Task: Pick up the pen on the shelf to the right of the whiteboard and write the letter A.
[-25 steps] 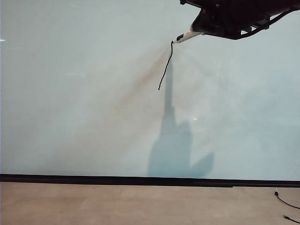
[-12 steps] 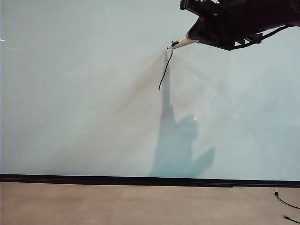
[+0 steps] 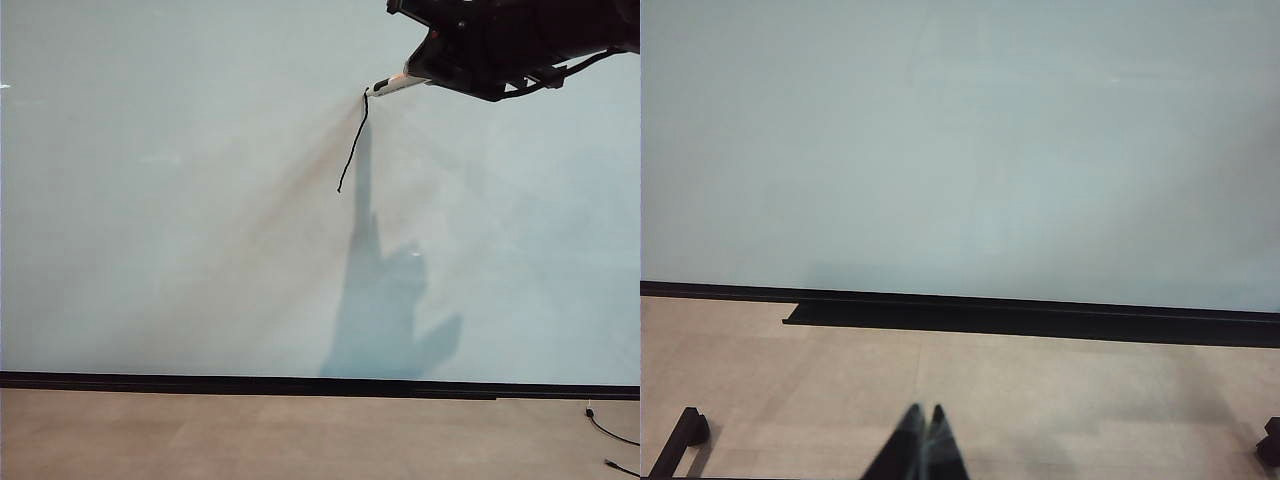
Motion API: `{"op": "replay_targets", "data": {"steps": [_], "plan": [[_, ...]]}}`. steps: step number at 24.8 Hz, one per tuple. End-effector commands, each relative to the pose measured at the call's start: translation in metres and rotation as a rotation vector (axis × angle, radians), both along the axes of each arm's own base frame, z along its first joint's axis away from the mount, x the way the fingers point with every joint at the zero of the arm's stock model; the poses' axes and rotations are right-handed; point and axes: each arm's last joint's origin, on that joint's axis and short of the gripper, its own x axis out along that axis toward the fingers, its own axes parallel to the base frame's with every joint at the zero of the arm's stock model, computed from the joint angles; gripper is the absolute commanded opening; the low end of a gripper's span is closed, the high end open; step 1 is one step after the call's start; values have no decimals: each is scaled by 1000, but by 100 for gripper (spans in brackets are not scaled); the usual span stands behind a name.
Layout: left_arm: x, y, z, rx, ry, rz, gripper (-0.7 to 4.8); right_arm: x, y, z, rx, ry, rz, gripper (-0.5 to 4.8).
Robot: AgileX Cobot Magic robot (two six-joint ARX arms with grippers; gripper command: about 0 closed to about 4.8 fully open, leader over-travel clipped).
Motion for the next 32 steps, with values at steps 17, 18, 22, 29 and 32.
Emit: {"op": "replay_targets", "data": {"steps": [17, 18, 22, 29, 32], "plan": [[0, 0, 1, 4, -8, -2, -4, 0, -2, -3, -5, 44, -68, -6], [0, 0, 1, 4, -8, -2, -4, 0, -2, -4, -6, 46, -68, -6], [0, 0, 1, 4, -8, -2, -4, -3, -3, -8, -9, 52, -69, -5], [0, 0, 1, 4, -8, -2, -5, -4, -5, -11, -15, 66, -89, -6], [0, 0, 1, 4, -8, -1, -5, -8, -8, -16, -18, 74, -106, -6]]}}
